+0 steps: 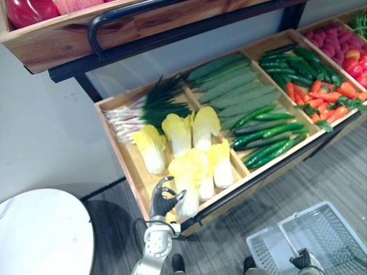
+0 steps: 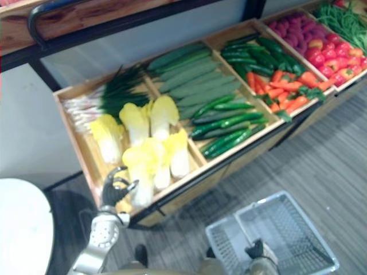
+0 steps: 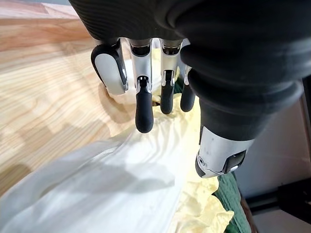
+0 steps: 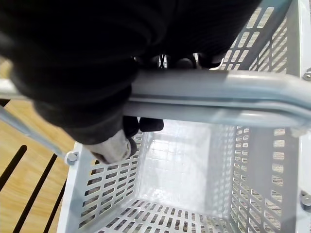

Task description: Pick vegetable in the basket

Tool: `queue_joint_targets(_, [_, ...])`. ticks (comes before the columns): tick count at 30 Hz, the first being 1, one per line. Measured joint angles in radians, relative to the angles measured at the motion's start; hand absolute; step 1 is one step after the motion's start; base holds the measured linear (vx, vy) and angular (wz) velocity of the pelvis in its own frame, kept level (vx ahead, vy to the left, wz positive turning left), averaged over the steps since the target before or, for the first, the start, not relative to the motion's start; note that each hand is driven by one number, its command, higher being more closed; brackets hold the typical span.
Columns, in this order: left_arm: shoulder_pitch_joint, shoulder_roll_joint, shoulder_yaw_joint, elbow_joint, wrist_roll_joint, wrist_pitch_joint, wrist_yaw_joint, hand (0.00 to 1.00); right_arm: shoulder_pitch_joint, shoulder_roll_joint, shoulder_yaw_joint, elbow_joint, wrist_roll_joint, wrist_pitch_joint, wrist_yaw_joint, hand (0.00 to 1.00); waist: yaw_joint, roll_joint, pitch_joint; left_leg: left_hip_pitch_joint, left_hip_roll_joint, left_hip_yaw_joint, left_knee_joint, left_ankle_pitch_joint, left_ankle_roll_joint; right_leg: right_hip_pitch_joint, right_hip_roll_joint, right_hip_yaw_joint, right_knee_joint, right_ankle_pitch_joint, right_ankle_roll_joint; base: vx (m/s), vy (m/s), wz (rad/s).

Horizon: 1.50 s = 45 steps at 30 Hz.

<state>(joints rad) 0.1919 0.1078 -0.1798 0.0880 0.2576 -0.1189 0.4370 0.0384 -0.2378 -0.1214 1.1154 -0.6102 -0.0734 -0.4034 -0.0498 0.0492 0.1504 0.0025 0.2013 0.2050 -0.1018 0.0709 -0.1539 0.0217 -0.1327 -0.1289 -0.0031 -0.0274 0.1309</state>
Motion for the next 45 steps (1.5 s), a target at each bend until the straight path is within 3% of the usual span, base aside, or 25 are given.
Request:
queue_joint_targets(2, [0.0, -0.001, 0.004, -0.005, 0.0, 0.0, 0.007, 1.0, 0.0, 0.0, 0.0, 0.0, 0.0, 0.0, -0.001, 1.0, 0.0, 0.0, 0.0, 0.0, 0.0, 0.0, 0.0, 0.0, 0.0, 0.0, 0.0, 0.0, 0.0, 0.0, 0.0, 0.0, 0.0, 0.0])
queue_joint_targets(3, [0.0, -0.002, 0.009, -0.006, 0.0, 0.0, 0.013, 0.0, 0.0, 0.0, 0.0, 0.0, 0.0, 0.0, -0.001, 1.0, 0.0, -0.001, -0.001, 0.0, 0.0, 0.0, 0.0, 0.0, 0.0, 0.0, 0.0, 0.0, 0.0, 0.0, 0.0, 0.0, 0.0, 0.0])
queue_joint_targets(13, [-0.008, -0.026, 0.041, 0.046, 0.0, 0.014, 0.007, 0.0, 0.001, 0.005, -0.029, 0.001, 0.0, 0.002, -0.001, 1.0, -0.001, -0.001, -0.001, 0.0, 0.001, 0.003, 0.0, 0.0, 0.0, 0.0, 0.001, 0.001, -0.003, 0.0, 0.0, 0.0, 0.0, 0.0])
queue_joint_targets(22, [-0.032, -0.019, 0.051, 0.073, -0.001, 0.021, -0.052, 0.0, 0.001, 0.004, -0.029, -0.001, -0.001, 0.003, 0.002, 1.0, -0.001, -0.002, -0.001, -0.001, 0.003, 0.008, 0.0, -0.001, -0.001, -0.001, 0.003, 0.005, -0.011, 0.001, 0.0, 0.0, 0.0, 0.0])
queue_joint_targets(35, [-0.043, -0.019, 0.072, 0.045, 0.001, 0.023, -0.011, 0.0, -0.002, 0.003, -0.027, -0.006, -0.011, -0.002, 0.006, 1.0, -0.003, -0.002, -0.001, 0.0, 0.004, 0.023, 0.003, -0.002, -0.002, -0.006, 0.003, 0.016, -0.01, 0.003, 0.001, 0.0, 0.0, -0.02])
queue_joint_targets(45, [-0.018, -0.02, 0.073, 0.16, 0.0, 0.045, -0.052, 0.0, -0.002, 0.002, -0.026, -0.008, -0.01, -0.001, 0.012, 1.0, -0.002, -0.001, -0.002, 0.001, 0.003, 0.023, 0.003, -0.002, -0.002, -0.004, 0.003, 0.015, -0.01, 0.003, 0.001, 0.0, 0.0, 0.0])
